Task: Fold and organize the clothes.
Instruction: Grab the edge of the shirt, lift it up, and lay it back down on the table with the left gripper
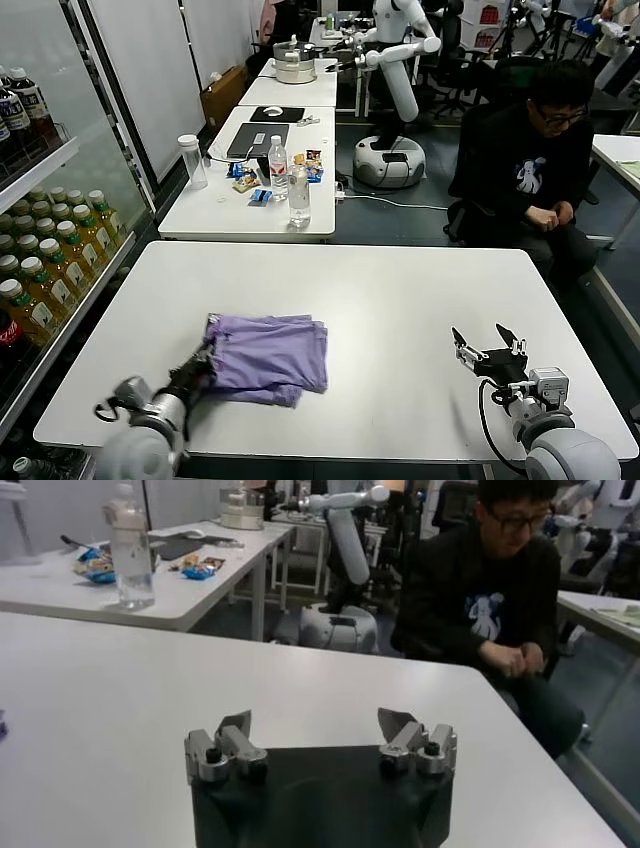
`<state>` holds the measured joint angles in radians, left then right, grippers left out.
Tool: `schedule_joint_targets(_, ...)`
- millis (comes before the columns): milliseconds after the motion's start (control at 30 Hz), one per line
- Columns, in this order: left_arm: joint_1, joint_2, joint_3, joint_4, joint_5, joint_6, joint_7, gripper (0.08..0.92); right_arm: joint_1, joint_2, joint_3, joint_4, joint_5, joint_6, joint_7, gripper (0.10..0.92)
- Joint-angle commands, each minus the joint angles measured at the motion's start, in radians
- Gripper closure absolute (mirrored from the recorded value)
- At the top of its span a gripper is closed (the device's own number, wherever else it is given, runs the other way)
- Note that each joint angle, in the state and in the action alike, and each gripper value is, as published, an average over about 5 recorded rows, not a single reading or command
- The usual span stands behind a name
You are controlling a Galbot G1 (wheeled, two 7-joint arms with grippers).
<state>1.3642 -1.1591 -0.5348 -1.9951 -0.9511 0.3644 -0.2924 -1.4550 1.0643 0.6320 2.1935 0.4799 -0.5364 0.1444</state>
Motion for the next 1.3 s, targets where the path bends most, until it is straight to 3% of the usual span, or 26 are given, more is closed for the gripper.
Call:
schedule_joint_targets(33, -0.007, 0.19, -0.467, -0.113, -0.439, 0.058, -0.021, 0.876, 0.011, 0.003, -0.006, -0.006, 0.002, 0.001, 0.0, 0.203)
schedule_joint_targets(167, -0.032, 0.268, -0.57, -0.161, -0.549, 0.078, -0.046, 0.876, 0.016, 0.006, -0.01, -0.009, 0.003, 0.003, -0.001, 0.203)
schedule_joint_targets(300, -0.058, 0.275, -0.502, -0.252, -0.531, 0.08, -0.058, 0.876, 0.014, 0.008, -0.01, -0.008, 0.004, 0.004, -0.002, 0.203)
schedule_joint_targets(467, -0.062, 0.19, -0.171, -0.309, -0.226, 0.078, -0.019, 0.876, 0.015, 0.005, -0.009, -0.014, 0.007, 0.005, -0.003, 0.203)
schedule_joint_targets(600, -0.087, 0.124, 0.162, -0.172, 0.226, 0.053, 0.075, 0.876, 0.021, 0.001, -0.009, -0.036, 0.008, 0.009, -0.006, 0.203)
schedule_joint_targets(733, -0.143, 0.073, 0.367, -0.003, 0.481, 0.043, 0.109, 0.876, 0.029, 0.005, -0.01, -0.056, 0.005, 0.014, -0.007, 0.203)
schedule_joint_targets(1033, -0.289, -0.037, 0.56, 0.008, 0.446, 0.101, 0.058, 0.876, 0.041, 0.015, -0.009, -0.076, -0.001, 0.014, -0.007, 0.203)
schedule_joint_targets(1300, -0.367, -0.078, 0.6, 0.027, 0.294, 0.124, 0.018, 0.871, 0.06, 0.016, -0.01, -0.089, -0.001, 0.01, -0.01, 0.203)
